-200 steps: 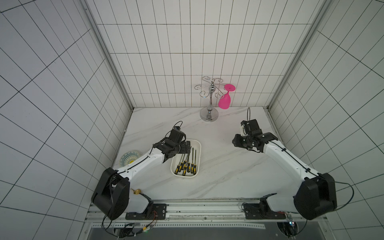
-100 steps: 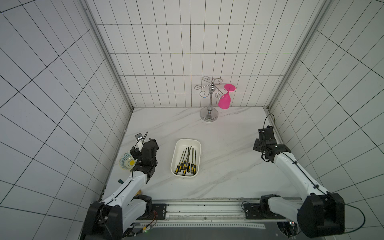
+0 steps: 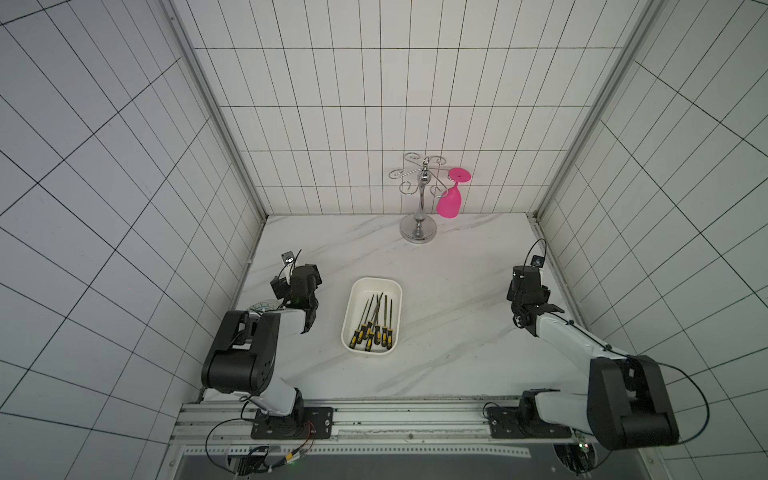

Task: Put the file tool into the storage box
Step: Reset both arms

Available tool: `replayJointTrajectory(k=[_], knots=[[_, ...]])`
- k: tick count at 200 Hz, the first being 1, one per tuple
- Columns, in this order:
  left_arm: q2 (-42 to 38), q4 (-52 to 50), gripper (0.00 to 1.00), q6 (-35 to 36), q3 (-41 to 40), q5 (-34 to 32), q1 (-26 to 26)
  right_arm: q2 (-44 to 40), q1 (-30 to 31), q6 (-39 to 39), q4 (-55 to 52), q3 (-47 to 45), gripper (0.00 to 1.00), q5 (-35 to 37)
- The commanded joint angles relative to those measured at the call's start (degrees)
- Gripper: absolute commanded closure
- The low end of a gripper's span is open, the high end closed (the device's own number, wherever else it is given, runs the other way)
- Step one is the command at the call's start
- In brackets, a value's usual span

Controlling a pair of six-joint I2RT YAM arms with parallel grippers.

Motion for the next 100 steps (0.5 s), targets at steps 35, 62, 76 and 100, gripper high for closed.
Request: replayJointTrajectory(k=[35,62,76,100], knots=[[0.28,15.99,0.01,4.07,-6.71,18.86,3.51,3.14,-2.20,-6.92,24.22,-6.72,0.01,-1.93],[0.01,13.31,0.01,3.59,-5.53,18.86,3.66,7.45,-5.73,-7.50,31.36,-6.49,0.01,-6.70],[-0.58,11.49,0.01,3.24,-5.03,18.91,3.68,11.92,-7.41,-7.47,36.59,-6.74,0.02,-11.48],[-0.59,11.18,0.01,3.28,-4.87,18.80,3.78,14.27,-8.72,-9.26,39.95,-7.74,0.02,-19.40]])
